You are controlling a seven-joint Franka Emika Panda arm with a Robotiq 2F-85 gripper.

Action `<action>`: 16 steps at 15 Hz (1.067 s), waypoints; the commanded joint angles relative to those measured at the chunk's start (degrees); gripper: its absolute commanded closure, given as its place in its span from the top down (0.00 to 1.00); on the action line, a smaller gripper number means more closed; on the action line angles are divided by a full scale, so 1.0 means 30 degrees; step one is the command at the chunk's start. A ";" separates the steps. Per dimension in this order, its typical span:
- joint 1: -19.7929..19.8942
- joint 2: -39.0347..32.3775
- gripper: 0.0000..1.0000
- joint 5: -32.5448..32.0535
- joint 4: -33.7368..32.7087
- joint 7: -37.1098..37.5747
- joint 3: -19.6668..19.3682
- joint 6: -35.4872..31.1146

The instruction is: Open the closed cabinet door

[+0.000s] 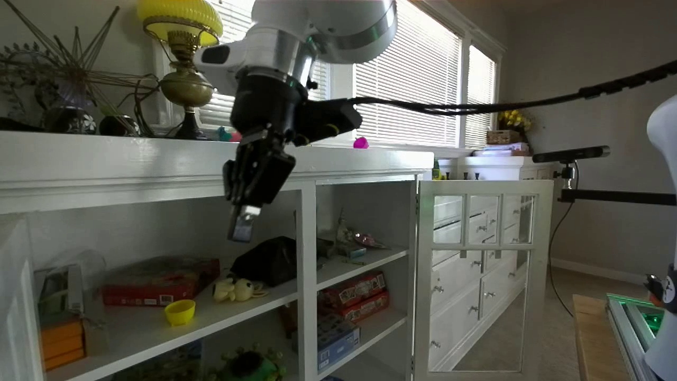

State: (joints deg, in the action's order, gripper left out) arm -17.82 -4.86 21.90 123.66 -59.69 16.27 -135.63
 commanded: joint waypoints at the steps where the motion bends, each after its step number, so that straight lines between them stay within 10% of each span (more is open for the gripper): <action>1: 0.1090 0.4242 0.26 -0.3188 0.1732 0.1718 -0.0708 0.4145; 9: 0.1970 0.8148 0.75 0.1675 0.3258 -0.8062 -0.6162 0.9883; 10: 0.1939 0.7683 0.83 0.0275 0.2430 -0.6061 -0.5053 0.9405; 11: 0.2147 0.7733 0.65 0.0417 0.2599 -0.6559 -0.5439 0.9511; 16: 0.2048 0.7682 0.83 0.0381 0.2599 -0.6362 -0.4971 0.9456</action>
